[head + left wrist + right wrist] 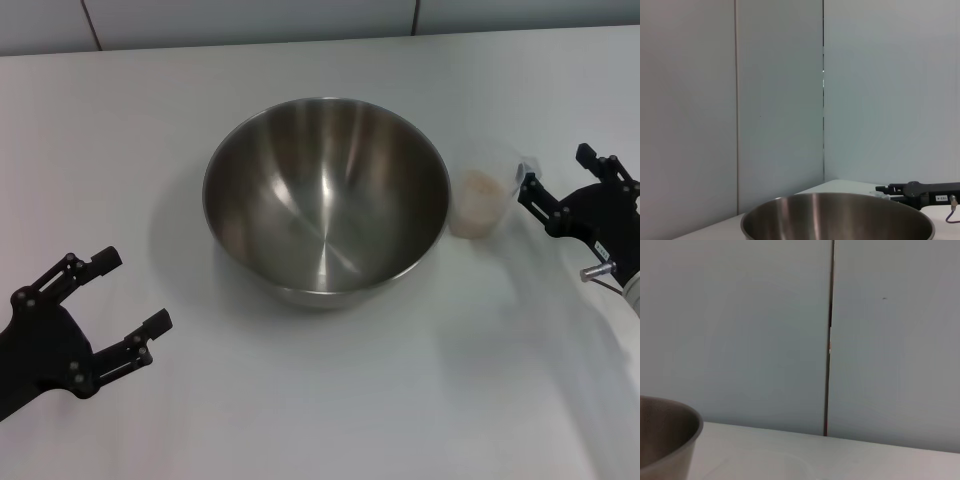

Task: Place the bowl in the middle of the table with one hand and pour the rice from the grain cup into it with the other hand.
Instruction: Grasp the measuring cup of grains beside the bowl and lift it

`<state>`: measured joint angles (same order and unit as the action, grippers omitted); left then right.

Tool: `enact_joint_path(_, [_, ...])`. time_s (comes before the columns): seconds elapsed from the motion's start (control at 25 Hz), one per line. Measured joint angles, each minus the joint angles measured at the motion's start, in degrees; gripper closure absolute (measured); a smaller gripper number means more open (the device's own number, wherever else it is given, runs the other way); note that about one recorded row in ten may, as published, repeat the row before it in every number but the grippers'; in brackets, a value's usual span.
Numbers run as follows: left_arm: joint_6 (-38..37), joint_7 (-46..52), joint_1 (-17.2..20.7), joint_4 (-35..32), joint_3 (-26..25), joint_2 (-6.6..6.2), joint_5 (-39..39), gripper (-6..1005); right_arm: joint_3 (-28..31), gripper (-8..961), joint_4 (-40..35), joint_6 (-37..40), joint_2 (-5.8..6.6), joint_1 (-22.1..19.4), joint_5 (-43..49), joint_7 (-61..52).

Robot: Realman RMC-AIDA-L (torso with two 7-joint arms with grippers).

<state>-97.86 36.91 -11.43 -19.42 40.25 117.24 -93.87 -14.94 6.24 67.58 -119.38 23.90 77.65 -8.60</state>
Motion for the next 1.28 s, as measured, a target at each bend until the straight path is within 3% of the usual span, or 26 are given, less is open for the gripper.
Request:
enact_joint_path(0.36, [-0.05, 0.0, 0.0, 0.0, 0.0, 0.06, 0.0, 130, -0.12, 280, 0.39, -1.95, -0.13, 1.26, 0.28, -0.84])
enact_joint_path(0.6, [-0.21, 0.0, 0.21, 0.0, 0.0, 0.09, 0.0, 130, 0.0, 492, 0.44, -1.74, -0.24, 1.55, 0.1, -0.84])
enact_joint_path(0.76, [-0.47, 0.0, 0.32, 0.0, -0.29, 0.09, 0.0, 130, 0.1, 736, 0.57, -1.59, -0.25, 1.58, 0.01, -0.84])
enact_joint_path(0.96, [-0.62, 0.0, 0.35, 0.0, -0.47, 0.09, 0.0, 130, 1.2, 920, 0.71, -1.39, -0.23, 1.58, -0.05, -0.83])
enact_joint_path(1.28, [-0.66, 0.0, 0.44, 0.0, -0.53, 0.09, 0.0, 130, 1.46, 925, 0.7, -0.19, -0.23, 1.22, -0.05, -0.81])
